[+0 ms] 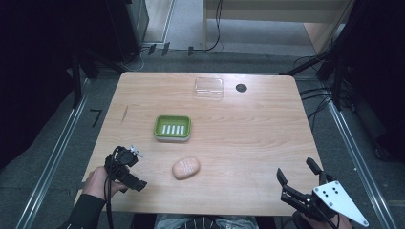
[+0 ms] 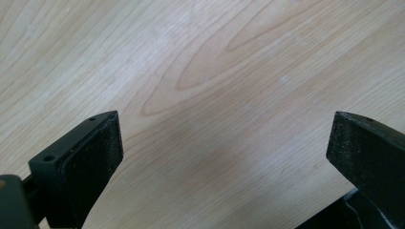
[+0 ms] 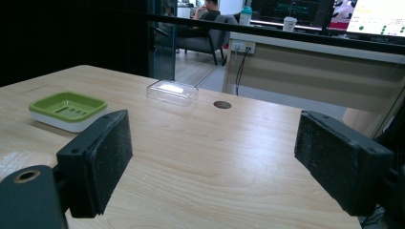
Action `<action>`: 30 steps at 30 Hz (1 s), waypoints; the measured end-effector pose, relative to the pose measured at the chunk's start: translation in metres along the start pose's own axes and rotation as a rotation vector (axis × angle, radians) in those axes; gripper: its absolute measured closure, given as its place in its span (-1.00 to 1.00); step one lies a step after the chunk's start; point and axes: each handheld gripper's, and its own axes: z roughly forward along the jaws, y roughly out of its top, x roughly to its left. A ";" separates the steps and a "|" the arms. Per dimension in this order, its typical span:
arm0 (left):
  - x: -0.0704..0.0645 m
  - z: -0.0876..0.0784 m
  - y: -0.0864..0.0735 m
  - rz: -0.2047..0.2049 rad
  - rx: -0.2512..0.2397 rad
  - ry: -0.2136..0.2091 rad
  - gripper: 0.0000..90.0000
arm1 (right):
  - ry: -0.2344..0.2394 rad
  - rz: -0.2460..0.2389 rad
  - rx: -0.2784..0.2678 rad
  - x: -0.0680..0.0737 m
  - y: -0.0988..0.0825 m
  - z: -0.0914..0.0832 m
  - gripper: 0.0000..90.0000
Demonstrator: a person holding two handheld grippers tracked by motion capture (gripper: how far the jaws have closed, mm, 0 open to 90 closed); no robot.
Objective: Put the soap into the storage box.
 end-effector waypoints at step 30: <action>-0.025 -0.011 0.037 0.120 -0.032 -0.029 -1.00 | 0.009 -0.008 -0.001 0.003 0.001 0.002 -0.71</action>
